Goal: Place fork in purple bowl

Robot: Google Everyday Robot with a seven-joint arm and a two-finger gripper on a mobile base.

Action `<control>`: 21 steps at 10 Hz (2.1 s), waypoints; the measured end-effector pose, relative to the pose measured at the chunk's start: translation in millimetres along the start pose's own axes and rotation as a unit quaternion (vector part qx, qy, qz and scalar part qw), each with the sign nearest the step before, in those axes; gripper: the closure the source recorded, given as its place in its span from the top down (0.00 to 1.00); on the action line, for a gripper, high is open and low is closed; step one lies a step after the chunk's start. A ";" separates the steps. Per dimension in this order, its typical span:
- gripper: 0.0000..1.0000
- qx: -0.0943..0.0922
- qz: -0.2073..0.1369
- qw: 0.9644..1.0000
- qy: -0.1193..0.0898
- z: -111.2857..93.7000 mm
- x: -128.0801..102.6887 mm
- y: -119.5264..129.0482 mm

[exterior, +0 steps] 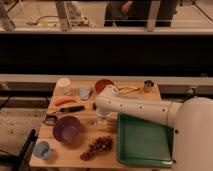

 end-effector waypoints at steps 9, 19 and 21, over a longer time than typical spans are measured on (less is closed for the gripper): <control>0.30 -0.015 -0.020 1.000 0.000 -8.3 -14.1 -7.2; 0.03 -0.018 -0.034 0.999 0.010 -27.0 -14.0 -10.7; 0.03 -0.006 -0.037 0.999 0.017 -35.3 -13.7 -11.8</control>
